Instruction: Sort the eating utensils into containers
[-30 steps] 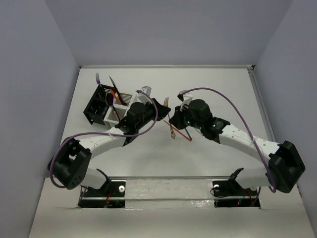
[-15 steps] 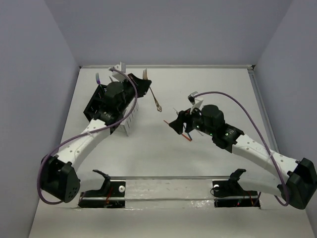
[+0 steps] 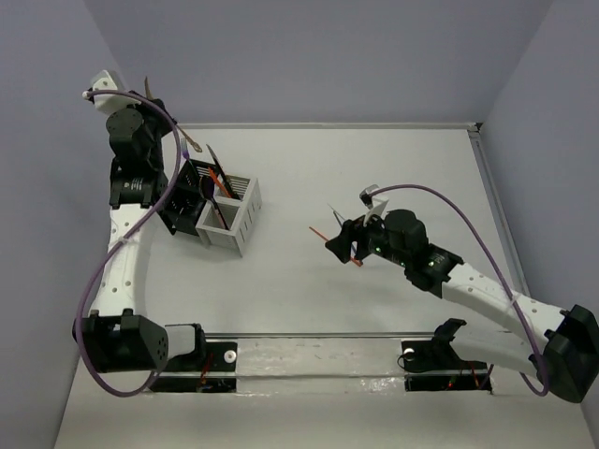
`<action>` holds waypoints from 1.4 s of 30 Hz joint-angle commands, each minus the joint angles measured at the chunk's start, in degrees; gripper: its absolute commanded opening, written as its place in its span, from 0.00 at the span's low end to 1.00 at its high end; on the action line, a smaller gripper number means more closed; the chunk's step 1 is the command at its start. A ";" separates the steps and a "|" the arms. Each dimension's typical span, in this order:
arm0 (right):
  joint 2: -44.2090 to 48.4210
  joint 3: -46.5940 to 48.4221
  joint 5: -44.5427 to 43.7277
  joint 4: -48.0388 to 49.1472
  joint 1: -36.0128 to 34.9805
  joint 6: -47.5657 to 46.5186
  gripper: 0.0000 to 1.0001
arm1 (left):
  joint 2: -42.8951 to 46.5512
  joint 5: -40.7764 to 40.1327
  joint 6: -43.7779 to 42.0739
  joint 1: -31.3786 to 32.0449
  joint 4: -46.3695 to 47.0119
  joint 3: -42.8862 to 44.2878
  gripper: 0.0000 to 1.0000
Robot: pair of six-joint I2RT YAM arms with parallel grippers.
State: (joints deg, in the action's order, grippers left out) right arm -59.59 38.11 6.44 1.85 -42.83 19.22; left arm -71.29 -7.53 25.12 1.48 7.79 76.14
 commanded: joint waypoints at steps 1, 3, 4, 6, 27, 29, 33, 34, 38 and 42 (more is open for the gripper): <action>1.76 -0.67 -1.60 4.66 -0.41 -1.03 0.73 | -2.01 -6.00 -3.59 -5.42 1.43 -0.29 0.00; 1.59 -0.75 -1.69 4.83 -0.41 -1.12 0.73 | -3.85 -6.79 -5.17 -6.74 2.49 -0.73 0.00; 1.24 -0.75 -1.60 4.83 -0.41 -1.12 0.73 | -5.08 -6.62 -5.87 -7.27 3.45 -1.25 0.00; 0.80 -0.75 -1.52 4.92 -0.41 -1.21 0.73 | -7.09 -6.79 -8.24 -7.28 6.86 -3.70 0.00; -3.60 -0.40 -0.72 6.15 -0.41 -1.56 0.72 | -16.95 -2.76 -6.23 -6.75 21.30 -10.84 0.00; -4.04 -0.32 -0.72 6.15 -0.41 -1.56 0.72 | -17.74 -3.02 -6.58 -6.13 22.17 -10.84 0.00; -4.48 -0.14 -0.81 6.06 -0.41 -1.65 0.72 | -19.59 -3.45 -7.63 -5.61 22.71 -10.48 0.00; -4.57 -0.14 -0.99 5.98 -0.41 -1.65 0.72 | -19.94 -3.54 -7.90 -5.61 22.79 -10.48 0.00; -4.74 -0.23 -1.60 5.89 -0.41 -1.82 0.72 | -20.91 -3.55 -7.81 -5.08 23.58 -11.19 0.13; -5.36 0.12 -2.13 5.45 -0.41 -1.91 0.72 | -20.65 -4.16 -7.99 -4.55 23.50 -11.28 0.33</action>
State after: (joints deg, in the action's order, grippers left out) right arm -64.31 37.63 5.69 4.73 -42.83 18.20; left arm -93.03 -11.03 17.58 -3.46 26.85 65.19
